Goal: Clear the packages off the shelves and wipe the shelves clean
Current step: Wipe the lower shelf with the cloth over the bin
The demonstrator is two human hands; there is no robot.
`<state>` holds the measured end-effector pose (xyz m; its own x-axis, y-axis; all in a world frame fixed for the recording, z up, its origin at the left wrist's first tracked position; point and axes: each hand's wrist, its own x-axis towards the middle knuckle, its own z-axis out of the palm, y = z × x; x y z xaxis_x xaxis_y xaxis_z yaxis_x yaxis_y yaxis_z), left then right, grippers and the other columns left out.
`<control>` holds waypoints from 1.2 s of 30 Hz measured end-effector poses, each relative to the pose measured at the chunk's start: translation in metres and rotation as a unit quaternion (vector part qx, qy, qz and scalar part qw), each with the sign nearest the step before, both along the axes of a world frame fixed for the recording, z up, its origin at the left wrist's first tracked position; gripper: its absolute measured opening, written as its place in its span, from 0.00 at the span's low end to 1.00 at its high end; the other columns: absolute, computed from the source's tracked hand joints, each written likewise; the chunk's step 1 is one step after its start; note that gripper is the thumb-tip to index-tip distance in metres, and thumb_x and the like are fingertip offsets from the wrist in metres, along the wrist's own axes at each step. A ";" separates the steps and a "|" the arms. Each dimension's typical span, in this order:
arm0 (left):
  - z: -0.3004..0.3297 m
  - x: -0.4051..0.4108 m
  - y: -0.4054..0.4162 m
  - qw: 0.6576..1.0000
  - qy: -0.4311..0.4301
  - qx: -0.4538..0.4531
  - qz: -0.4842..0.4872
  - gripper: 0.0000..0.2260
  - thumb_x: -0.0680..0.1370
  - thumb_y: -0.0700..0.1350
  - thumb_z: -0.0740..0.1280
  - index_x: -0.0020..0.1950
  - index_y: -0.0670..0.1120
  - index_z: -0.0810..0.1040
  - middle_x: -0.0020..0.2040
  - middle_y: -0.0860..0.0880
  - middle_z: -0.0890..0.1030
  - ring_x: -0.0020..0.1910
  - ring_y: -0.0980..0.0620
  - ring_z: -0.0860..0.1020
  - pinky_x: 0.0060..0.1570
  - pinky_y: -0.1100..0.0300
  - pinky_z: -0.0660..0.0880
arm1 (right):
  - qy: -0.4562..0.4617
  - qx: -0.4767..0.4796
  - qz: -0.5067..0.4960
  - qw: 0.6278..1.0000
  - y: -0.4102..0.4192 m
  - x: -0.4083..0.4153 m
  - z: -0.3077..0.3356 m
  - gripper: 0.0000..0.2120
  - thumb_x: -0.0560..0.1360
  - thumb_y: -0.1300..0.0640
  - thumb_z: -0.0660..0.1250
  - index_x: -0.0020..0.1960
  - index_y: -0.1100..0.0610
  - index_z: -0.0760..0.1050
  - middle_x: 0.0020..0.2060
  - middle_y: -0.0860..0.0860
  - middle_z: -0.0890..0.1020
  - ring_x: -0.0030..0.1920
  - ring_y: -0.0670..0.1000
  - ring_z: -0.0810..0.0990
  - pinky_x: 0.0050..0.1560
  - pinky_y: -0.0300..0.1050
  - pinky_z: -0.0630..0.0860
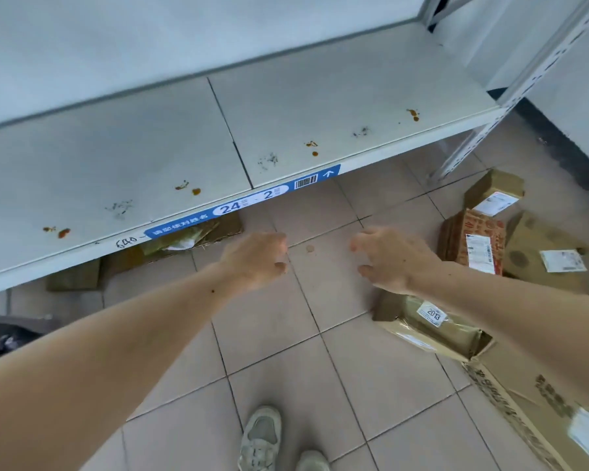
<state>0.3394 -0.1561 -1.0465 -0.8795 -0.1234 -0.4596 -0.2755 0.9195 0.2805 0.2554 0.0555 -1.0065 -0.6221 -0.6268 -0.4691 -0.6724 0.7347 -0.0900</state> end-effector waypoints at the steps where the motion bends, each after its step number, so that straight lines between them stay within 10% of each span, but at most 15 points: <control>1: 0.002 0.007 -0.008 1.000 -0.004 -0.003 0.011 0.13 0.78 0.51 0.67 0.62 0.52 0.75 0.62 0.51 0.78 0.60 0.48 0.76 0.52 0.55 0.73 | -0.002 -0.004 0.011 1.000 -0.011 0.002 0.002 0.16 0.80 0.53 0.63 0.68 0.50 0.71 0.63 0.47 0.75 0.60 0.53 0.77 0.49 0.43 0.68; 17: 0.021 0.206 -0.129 0.968 -0.018 0.024 0.248 0.14 0.79 0.50 0.66 0.64 0.51 0.74 0.60 0.53 0.79 0.58 0.53 0.77 0.57 0.55 0.76 | -0.030 0.000 0.246 0.969 -0.197 0.094 0.018 0.14 0.79 0.51 0.66 0.64 0.49 0.74 0.60 0.45 0.78 0.58 0.52 0.78 0.51 0.44 0.69; 36: 0.021 0.587 -0.294 0.884 -0.049 0.025 0.464 0.11 0.79 0.50 0.64 0.62 0.54 0.74 0.59 0.58 0.78 0.61 0.53 0.74 0.56 0.53 0.74 | -0.050 -0.040 0.408 0.911 -0.465 0.418 0.024 0.19 0.79 0.51 0.66 0.69 0.50 0.71 0.62 0.48 0.76 0.59 0.52 0.77 0.56 0.49 0.75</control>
<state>0.9267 -0.4497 -1.0256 -0.3649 -0.7485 -0.5537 -0.9304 0.2714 0.2463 0.6736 -0.4096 -0.9821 0.1084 -0.8960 -0.4306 -0.9772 -0.0166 -0.2114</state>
